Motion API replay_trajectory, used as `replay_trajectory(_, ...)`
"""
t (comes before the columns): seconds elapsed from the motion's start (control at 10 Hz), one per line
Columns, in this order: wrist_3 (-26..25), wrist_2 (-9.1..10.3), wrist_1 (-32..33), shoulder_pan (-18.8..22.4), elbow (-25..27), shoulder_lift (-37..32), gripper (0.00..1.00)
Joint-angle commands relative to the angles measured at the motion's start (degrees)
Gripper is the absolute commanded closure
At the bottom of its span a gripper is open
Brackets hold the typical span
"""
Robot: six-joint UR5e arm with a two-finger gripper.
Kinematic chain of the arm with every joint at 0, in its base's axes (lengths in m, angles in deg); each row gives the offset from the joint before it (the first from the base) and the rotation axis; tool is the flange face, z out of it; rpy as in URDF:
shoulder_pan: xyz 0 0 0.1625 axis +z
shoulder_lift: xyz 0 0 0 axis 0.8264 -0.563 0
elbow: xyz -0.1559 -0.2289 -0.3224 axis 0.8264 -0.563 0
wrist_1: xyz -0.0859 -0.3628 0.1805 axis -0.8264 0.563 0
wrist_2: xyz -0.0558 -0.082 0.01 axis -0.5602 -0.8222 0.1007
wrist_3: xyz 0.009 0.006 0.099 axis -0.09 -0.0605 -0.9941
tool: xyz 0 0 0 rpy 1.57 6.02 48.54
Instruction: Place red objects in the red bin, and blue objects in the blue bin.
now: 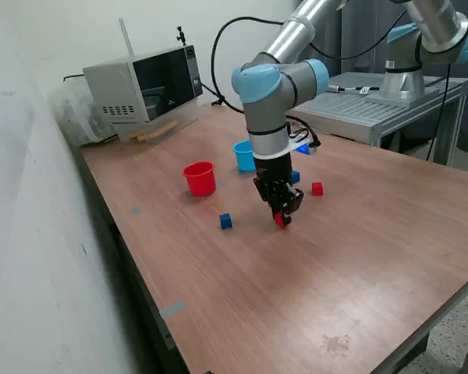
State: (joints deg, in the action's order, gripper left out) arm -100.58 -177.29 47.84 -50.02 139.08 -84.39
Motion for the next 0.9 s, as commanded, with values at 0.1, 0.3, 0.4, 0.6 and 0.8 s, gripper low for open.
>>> replay_trajectory(0.1,1.9,-8.57,0.1,-6.1,0.9,-8.2,1.00)
replay_trajectory(0.3,4.0,-8.48,0.0,-13.0,-0.7,-9.1,1.00)
replay_trajectory(0.4,4.1,-8.48,0.0,-15.3,-0.8,-9.1,1.00)
replay_trajectory(0.6,4.2,-8.48,0.0,-18.9,-1.9,-9.1,1.00)
replay_trajectory(0.8,5.2,-8.48,0.0,-19.1,-2.6,-7.2,1.00)
